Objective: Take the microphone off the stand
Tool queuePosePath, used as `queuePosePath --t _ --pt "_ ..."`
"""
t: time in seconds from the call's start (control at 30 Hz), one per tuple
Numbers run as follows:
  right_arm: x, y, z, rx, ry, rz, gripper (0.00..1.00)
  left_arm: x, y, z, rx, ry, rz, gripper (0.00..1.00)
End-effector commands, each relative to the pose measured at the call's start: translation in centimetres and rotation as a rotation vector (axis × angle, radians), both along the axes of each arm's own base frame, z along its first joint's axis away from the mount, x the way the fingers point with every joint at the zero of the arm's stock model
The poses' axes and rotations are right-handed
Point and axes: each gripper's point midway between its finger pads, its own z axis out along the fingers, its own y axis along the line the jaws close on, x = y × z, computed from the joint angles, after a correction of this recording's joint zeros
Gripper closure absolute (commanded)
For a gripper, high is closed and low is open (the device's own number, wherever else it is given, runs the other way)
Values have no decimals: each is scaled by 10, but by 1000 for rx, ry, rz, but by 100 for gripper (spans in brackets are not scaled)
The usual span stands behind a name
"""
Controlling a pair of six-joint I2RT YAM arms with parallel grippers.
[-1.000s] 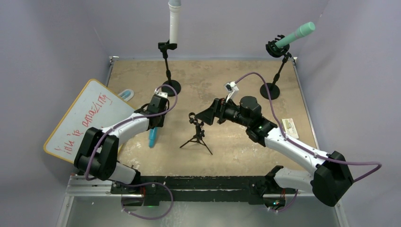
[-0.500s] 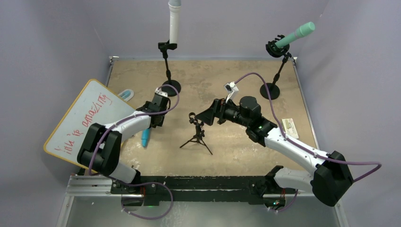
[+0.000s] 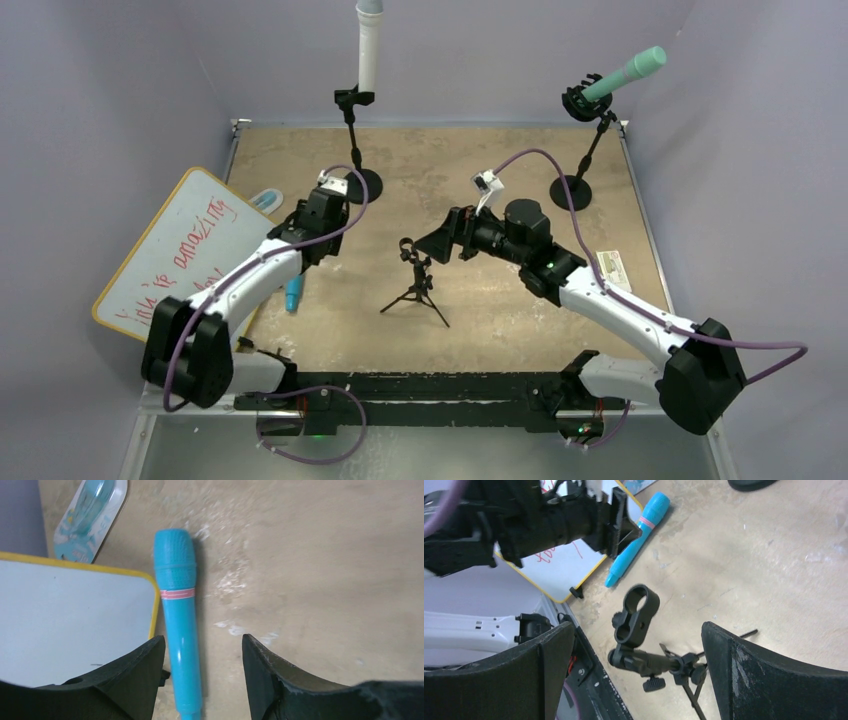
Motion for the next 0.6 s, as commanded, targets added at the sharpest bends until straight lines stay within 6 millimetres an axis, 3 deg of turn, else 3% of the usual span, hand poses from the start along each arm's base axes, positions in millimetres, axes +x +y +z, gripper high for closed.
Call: queuePosePath --t 0.0,0.07,0.23,0.57 --pt "17 3 36 -45 -141 -3 1 7 -47 56 -247 -135 -203 44" --pt "20 3 35 -90 -154 12 1 0 -64 72 -342 -194 -285 44" --pt "32 -1 23 -199 -169 -12 1 -12 -67 87 -451 -323 -276 44" --pt "22 25 -17 -417 -122 62 1 -26 -43 88 -397 -338 -187 44"
